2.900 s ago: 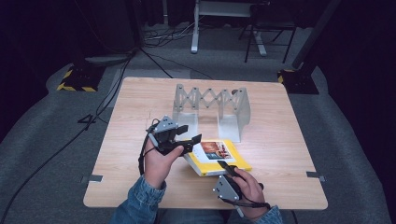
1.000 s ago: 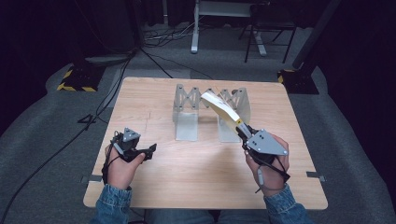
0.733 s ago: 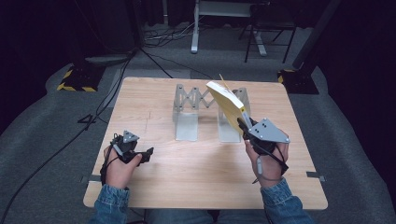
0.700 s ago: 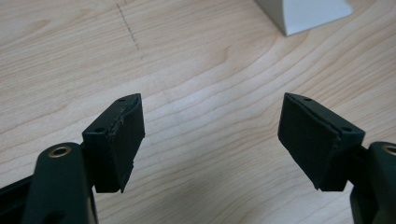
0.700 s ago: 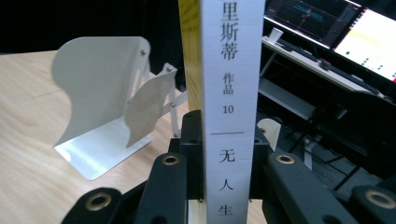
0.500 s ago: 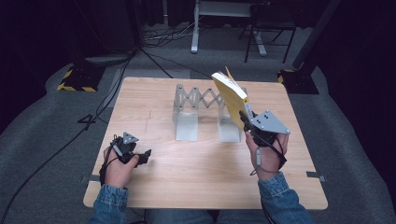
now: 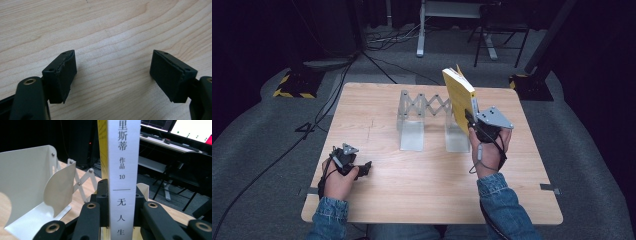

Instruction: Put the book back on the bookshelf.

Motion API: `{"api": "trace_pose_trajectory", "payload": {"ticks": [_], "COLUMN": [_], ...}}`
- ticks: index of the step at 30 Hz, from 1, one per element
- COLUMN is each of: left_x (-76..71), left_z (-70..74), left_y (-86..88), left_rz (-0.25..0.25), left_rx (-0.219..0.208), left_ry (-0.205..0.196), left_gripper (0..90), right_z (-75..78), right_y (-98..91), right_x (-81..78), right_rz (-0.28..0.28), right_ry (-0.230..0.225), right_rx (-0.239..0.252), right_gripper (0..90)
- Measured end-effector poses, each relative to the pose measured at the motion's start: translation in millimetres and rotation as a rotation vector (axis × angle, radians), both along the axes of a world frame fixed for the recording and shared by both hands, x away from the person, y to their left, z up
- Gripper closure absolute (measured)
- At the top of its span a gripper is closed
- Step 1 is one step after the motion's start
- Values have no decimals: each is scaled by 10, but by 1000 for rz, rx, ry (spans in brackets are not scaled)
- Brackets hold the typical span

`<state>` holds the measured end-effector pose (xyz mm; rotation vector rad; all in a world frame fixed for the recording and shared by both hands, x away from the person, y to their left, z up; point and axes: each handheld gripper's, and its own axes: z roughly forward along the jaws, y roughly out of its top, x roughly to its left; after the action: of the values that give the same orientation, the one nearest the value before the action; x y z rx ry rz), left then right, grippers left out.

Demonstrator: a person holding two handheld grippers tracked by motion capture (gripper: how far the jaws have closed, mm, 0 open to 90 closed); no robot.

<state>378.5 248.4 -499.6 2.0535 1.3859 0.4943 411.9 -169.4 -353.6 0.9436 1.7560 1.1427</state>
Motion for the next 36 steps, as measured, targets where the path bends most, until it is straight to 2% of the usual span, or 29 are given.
{"api": "trace_pose_trajectory", "payload": {"ticks": [4, 6, 10, 23, 26, 27, 30, 36], "left_x": [8, 14, 17, 23, 23, 23, 24, 24], "left_z": [-21, -55, -54, -57, -57, -57, -55, -56], "left_y": [3, 8, 9, 4, 4, 3, 1, 1], "left_rz": [4, 0, 0, 1, 0, 0, 1, 1], "left_rx": [-7, -20, -15, -16, -17, -17, -11, -12], "left_ry": [-17, -41, -42, -42, -42, -42, -43, -43], "left_gripper": [201, 178, 168, 162, 161, 161, 160, 160], "right_z": [-29, -48, -108, -275, -306, -332, -367, -460], "right_y": [22, 25, 40, 52, 44, 42, 45, 77], "right_x": [81, 109, 158, 242, 247, 252, 255, 245], "right_rz": [-17, -26, -44, -60, -67, -70, -75, -86], "right_ry": [-8, -9, -24, -19, -20, -20, -15, -14], "right_rx": [38, 64, 95, 153, 182, 212, 236, 240], "right_gripper": [760, 760, 760, 759, 759, 759, 759, 758]}}
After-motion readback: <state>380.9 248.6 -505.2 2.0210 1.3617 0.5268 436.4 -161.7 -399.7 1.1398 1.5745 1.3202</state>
